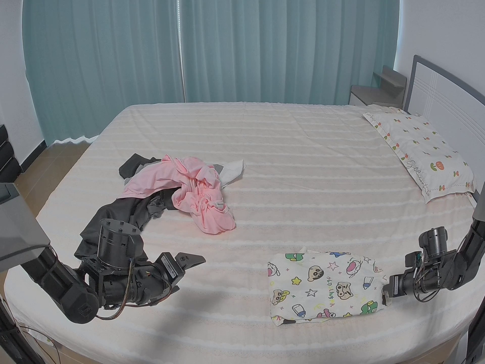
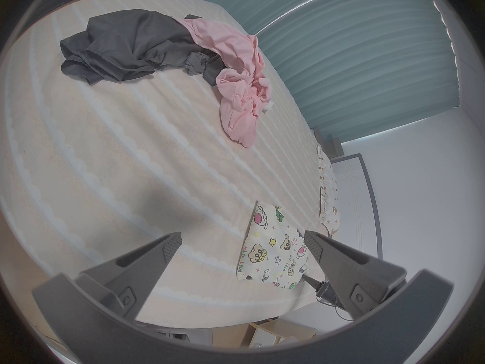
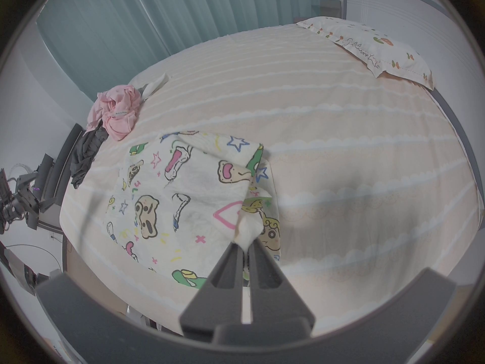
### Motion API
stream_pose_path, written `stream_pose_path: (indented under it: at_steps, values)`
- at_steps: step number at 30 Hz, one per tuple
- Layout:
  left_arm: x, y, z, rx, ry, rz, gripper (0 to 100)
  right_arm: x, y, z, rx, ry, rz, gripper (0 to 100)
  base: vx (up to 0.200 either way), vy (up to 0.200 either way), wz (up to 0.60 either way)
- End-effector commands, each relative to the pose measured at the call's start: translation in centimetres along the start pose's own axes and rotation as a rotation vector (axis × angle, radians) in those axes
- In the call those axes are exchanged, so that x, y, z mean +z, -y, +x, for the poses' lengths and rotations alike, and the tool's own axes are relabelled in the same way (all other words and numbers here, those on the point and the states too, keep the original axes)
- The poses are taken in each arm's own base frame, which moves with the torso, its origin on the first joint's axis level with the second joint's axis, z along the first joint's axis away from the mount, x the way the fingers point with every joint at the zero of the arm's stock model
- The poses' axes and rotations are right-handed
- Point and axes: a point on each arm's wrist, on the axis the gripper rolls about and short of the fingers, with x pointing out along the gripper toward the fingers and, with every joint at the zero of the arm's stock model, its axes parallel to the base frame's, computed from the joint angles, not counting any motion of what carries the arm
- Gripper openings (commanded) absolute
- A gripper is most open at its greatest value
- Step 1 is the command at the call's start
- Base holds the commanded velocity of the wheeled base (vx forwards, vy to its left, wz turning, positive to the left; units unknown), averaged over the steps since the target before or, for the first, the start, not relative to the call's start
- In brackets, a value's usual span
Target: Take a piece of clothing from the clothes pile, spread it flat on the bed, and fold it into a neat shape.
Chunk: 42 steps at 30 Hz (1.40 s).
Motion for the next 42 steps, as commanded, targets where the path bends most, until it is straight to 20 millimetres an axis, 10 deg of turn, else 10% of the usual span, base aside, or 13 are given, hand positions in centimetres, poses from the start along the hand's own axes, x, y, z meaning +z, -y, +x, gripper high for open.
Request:
stream_pose_path:
  at_steps: [1, 15, 21, 26, 38, 39, 42]
  values:
    - [0.0, 0.0, 0.1, 0.002, -0.001, -0.001, 100, -0.5, 0.2, 0.7, -0.003, -0.037, 0.006, 100, 0.0, 0.0, 0.0]
    - [-0.1, -0.2, 0.2, 0.005, -0.013, -0.005, 100, 3.1, 1.5, -2.9, 0.154, 0.18, 0.12, 100, 0.0, 0.0, 0.0]
    - [-0.3, -0.6, 0.4, 0.006, -0.04, -0.011, 100, 6.5, 0.2, 1.0, 0.26, 0.131, 0.279, 100, 0.0, 0.0, 0.0]
    - [-0.5, -0.9, 0.7, 0.005, -0.045, -0.011, 100, 5.5, 0.3, 5.4, 0.284, 0.026, 0.302, 100, 0.0, 0.0, 0.0]
    - [-0.6, -1.2, 0.9, -0.008, -0.036, -0.006, 100, 5.7, -0.5, 5.9, 0.297, 0.053, 0.258, 100, 0.0, 0.0, 0.0]
    - [-0.6, -1.2, 0.9, -0.008, -0.036, -0.006, 100, 5.7, -0.5, 5.8, 0.298, 0.055, 0.258, 0, 0.0, 0.0, 0.0]
    - [-0.6, -1.2, 0.9, -0.008, -0.036, -0.006, 100, 6.0, -0.5, 5.7, 0.301, 0.067, 0.262, 0, 0.0, 0.0, 0.0]
